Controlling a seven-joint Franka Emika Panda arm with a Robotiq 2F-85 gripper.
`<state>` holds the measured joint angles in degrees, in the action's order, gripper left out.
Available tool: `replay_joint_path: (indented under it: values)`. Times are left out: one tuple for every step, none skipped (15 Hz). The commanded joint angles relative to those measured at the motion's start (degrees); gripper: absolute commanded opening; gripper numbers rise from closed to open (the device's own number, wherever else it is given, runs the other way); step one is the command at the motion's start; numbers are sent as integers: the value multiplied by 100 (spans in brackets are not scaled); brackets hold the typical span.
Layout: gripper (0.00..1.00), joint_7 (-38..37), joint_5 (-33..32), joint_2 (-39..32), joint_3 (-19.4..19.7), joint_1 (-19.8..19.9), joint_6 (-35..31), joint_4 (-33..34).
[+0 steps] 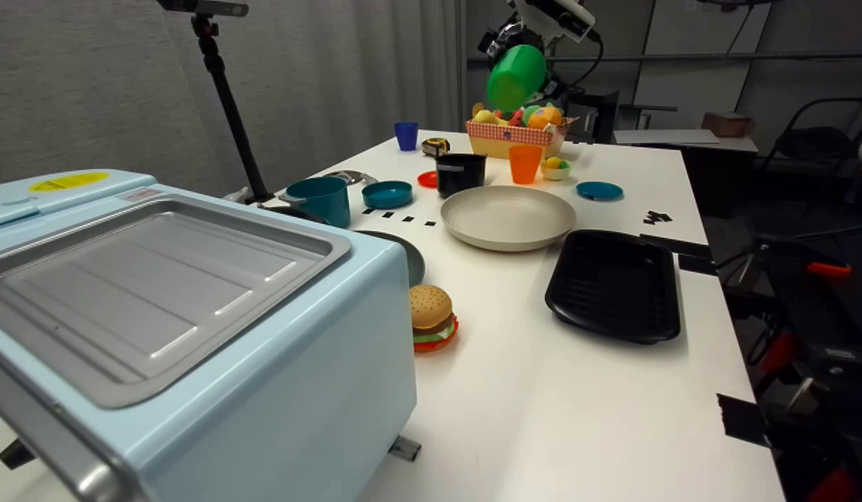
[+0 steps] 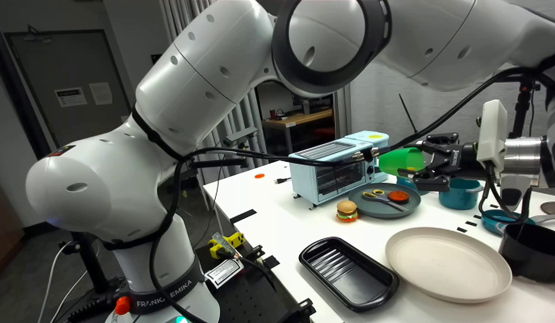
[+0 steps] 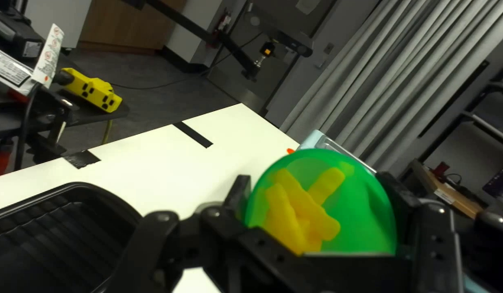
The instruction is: Pour the fries out of the green cup onto the plate
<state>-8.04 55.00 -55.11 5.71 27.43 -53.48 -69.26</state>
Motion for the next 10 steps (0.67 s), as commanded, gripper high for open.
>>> replay_joint_path:
  values:
    - [53,-437,548,-308,3,111,378,448]
    - [53,-502,646,-331,7,116,382,468]
    - [53,-560,749,-350,3,125,381,477]
    - [53,-603,839,-366,1,132,380,484]
    - [53,-621,943,-390,-18,156,409,497]
    - [53,-602,1069,-408,-48,188,443,499]
    - [53,-626,1194,-422,-62,207,465,498]
    - [53,-629,1278,-437,-57,207,480,511]
    - [53,-644,1343,-456,-43,204,499,532]
    - [53,-656,1408,-471,-35,205,525,541]
